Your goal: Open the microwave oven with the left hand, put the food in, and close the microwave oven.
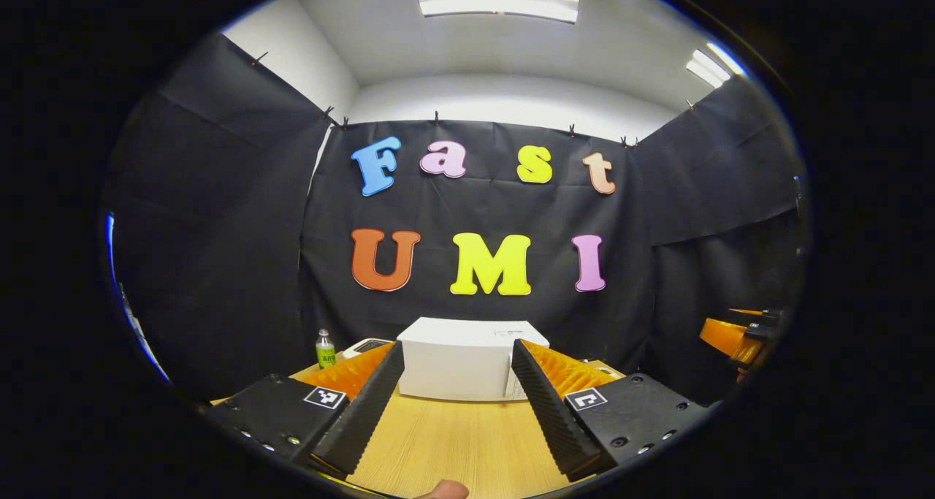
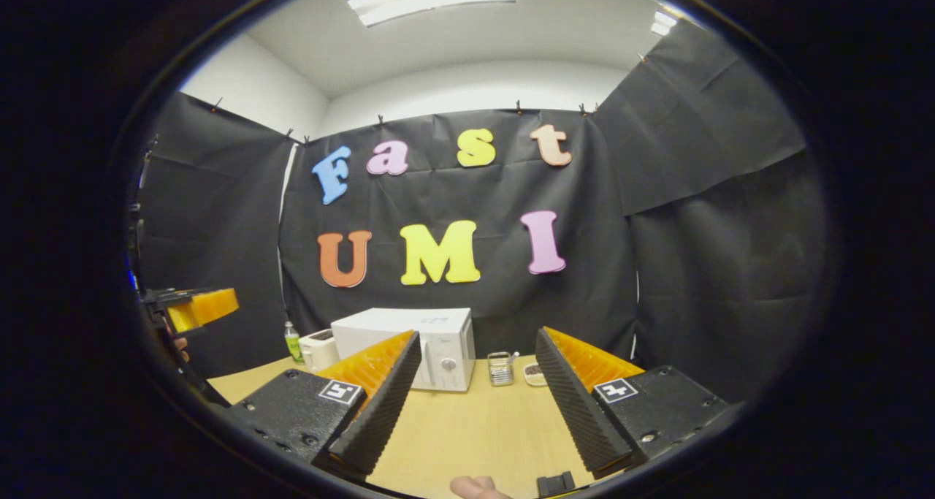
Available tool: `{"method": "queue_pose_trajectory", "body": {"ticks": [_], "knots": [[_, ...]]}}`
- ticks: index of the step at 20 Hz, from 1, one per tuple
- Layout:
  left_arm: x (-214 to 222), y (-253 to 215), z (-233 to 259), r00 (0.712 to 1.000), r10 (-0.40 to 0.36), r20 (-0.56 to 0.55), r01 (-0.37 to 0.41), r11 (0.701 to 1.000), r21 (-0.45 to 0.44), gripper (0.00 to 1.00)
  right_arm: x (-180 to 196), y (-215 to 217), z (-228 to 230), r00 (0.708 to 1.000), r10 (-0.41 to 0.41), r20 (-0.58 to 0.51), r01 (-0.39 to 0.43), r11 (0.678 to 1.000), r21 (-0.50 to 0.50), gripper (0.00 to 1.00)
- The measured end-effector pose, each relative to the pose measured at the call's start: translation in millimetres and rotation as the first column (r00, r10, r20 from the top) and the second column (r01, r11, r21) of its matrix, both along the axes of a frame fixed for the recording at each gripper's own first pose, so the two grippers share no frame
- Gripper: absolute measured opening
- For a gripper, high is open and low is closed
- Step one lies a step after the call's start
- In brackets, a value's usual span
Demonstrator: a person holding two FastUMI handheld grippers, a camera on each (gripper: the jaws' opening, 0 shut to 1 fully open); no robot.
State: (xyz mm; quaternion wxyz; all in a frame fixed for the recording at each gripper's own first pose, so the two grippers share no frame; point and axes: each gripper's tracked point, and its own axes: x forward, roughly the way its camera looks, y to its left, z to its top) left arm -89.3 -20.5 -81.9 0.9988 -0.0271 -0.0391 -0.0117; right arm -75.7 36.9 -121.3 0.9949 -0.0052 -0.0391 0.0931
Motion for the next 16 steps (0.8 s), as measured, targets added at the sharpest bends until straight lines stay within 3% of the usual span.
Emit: {"method": "queue_pose_trajectory", "body": {"ticks": [4,5,6,7,8,14,15,16], "knots": [[-12,7,-9,1.0,0.02,-0.022,-0.02,1.0,0.011,0.93,-5,-1,0,1.0,-0.012,0.011,0.012,1.0,-0.001,0.91],[-12,8,-13,0.999,0.021,-0.036,-0.021,1.0,0.019,0.93,-6,1,0,1.0,-0.009,0.009,0.009,1.0,0.0,1.0],[-13,9,-16,0.999,0.017,-0.046,-0.016,1.0,0.024,0.93,-7,1,-1,1.0,-0.007,0.006,0.007,1.0,0.001,0.91],[-13,8,-20,0.998,0.014,-0.062,-0.012,1.0,0.024,0.93,-7,2,-1,1.0,-0.003,0.004,0.003,1.0,0.003,1.0],[-11,8,-24,0.997,0.01,-0.074,-0.008,1.0,0.025,0.93,-8,3,-1,1.0,0.0,0.002,0.0,1.0,0.006,0.91],[-11,4,-27,0.996,-0.01,-0.087,0.012,1.0,0.016,0.93,-11,0,-2,1.0,-0.009,0.007,0.009,1.0,0.002,0.91],[-11,1,-28,0.996,-0.021,-0.087,0.022,1.0,0.01,0.93,-12,0,-2,1.0,-0.008,0.009,0.008,1.0,0.003,1.0],[-10,0,-30,0.995,-0.027,-0.092,0.028,1.0,0.01,0.93,-13,-1,-1,1.0,-0.008,0.011,0.008,1.0,0.001,0.91]]}}
